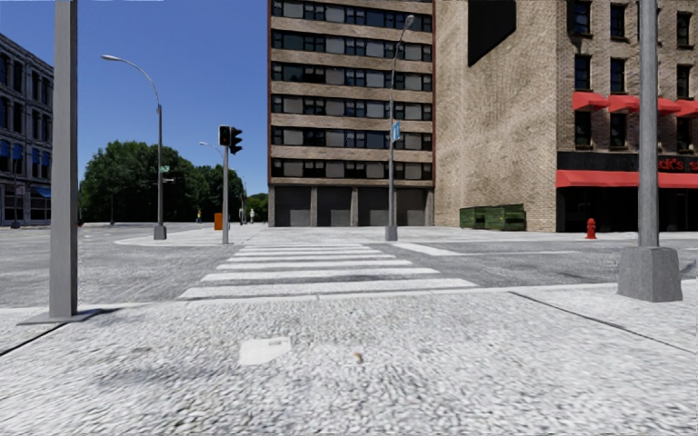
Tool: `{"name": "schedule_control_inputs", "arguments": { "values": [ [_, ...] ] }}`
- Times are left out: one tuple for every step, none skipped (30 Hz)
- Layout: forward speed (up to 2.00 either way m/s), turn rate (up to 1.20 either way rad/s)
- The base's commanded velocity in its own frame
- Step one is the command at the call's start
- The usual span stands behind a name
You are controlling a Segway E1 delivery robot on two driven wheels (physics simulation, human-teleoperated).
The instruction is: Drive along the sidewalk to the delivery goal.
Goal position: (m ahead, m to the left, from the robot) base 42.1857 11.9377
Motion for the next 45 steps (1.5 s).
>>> {"name": "schedule_control_inputs", "arguments": {
  "values": [
    [2.00,0.00],
    [2.00,0.00],
    [2.00,0.00],
    [2.00,0.00],
    [2.00,0.00],
    [2.00,0.00],
    [2.00,0.00],
    [2.00,0.00],
    [2.00,0.00],
    [2.00,0.00],
    [2.00,0.00],
    [2.00,0.00],
    [2.00,0.00],
    [2.00,0.00],
    [2.00,0.00],
    [2.00,0.00],
    [2.00,0.00],
    [2.00,0.00],
    [2.00,0.00],
    [2.00,0.00],
    [2.00,0.00],
    [2.00,0.00],
    [2.00,0.00],
    [2.00,0.04],
    [2.00,0.15],
    [2.00,0.20],
    [2.00,0.25],
    [2.00,0.25],
    [2.00,0.28],
    [2.00,0.28],
    [2.00,0.29],
    [2.00,0.29],
    [2.00,0.33],
    [1.96,0.35],
    [1.96,0.35],
    [1.90,0.37],
    [1.88,0.38],
    [1.86,0.38],
    [1.81,0.39],
    [1.69,0.47],
    [1.60,0.54],
    [1.57,0.55],
    [1.57,0.55],
    [1.56,0.56],
    [1.56,0.50]
  ]
}}
